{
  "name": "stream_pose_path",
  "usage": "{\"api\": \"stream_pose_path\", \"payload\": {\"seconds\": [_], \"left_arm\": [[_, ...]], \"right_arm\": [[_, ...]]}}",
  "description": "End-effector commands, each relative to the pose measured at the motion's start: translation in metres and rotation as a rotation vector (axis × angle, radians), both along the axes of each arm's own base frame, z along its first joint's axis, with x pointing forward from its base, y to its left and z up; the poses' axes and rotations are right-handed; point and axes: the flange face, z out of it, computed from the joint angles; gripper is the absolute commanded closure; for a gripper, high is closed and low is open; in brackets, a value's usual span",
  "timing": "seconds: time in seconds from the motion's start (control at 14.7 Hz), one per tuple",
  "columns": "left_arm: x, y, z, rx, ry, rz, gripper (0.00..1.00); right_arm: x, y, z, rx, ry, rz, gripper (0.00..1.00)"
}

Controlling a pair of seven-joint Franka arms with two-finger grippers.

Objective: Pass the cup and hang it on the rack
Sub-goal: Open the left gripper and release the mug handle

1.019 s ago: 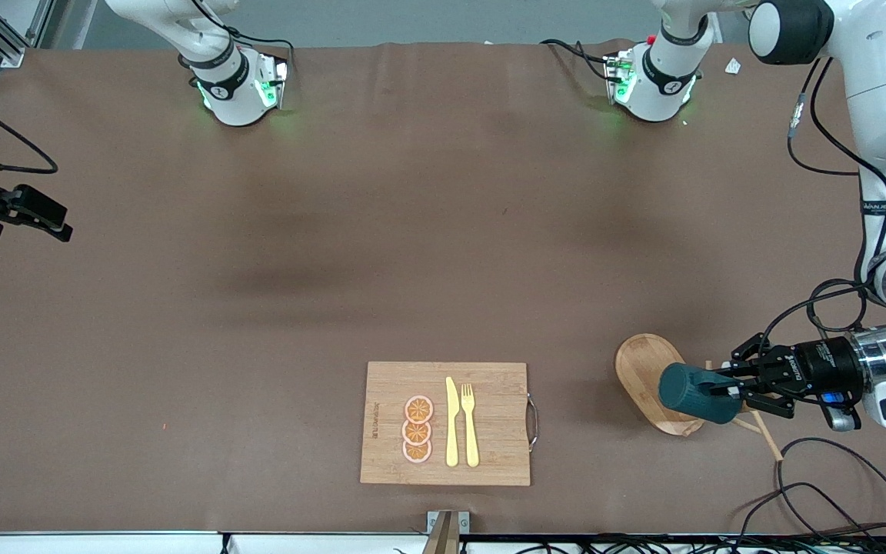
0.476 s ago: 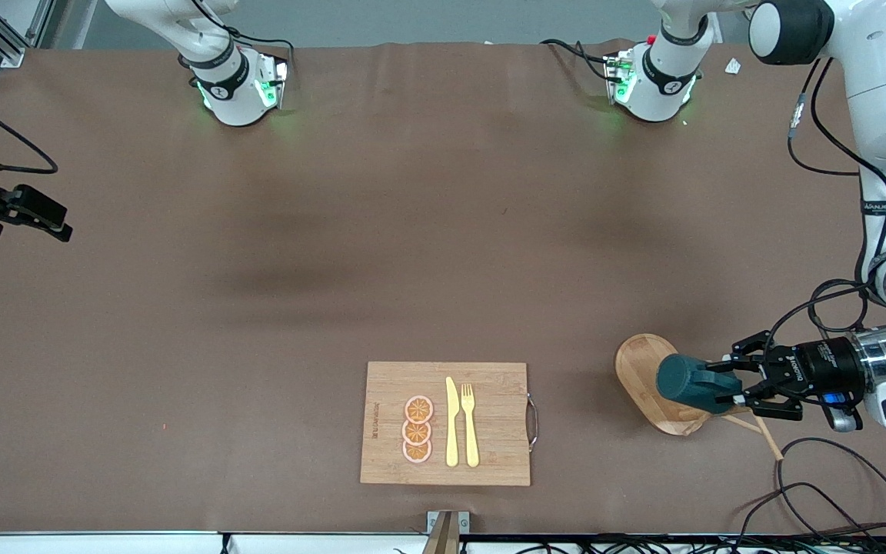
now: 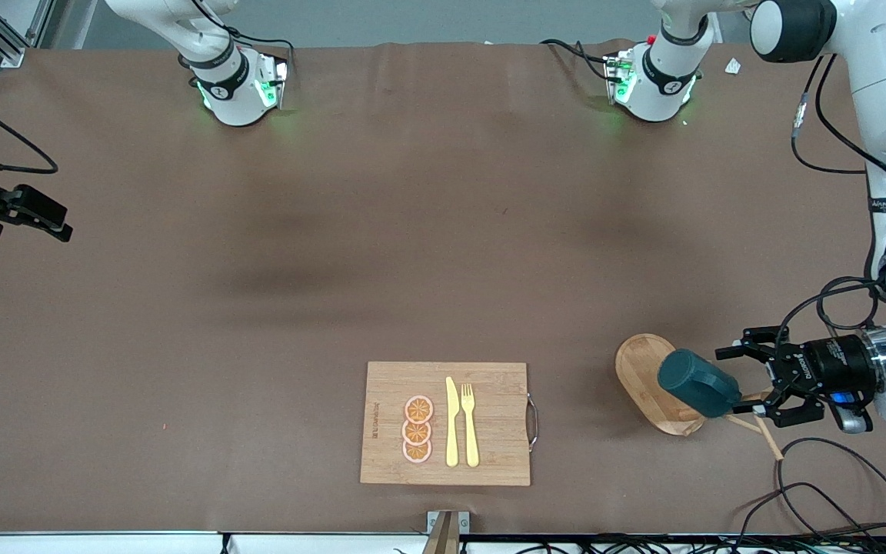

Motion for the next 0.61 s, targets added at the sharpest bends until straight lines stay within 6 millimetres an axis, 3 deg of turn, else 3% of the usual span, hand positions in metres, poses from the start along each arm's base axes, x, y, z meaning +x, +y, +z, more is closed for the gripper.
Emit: {"api": "stream_pose_path", "payload": {"seconds": [0.0, 0.48, 0.54], "left_arm": [[-0.005, -0.003, 0.036, -0.02, -0.044, -0.014, 0.0], [-0.024, -0.012, 0.11, 0.054, -0.133, -0.074, 0.0], [-0.029, -0.023, 0.12, 0.098, -0.147, -0.106, 0.0]], "right_arm": [[-0.004, 0.001, 0.003, -0.013, -0.006, 0.004, 0.0], [-0.004, 0.002, 0.004, -0.013, -0.006, 0.005, 0.0], [-0.004, 0.002, 0.004, -0.013, -0.006, 0.005, 0.0]]}}
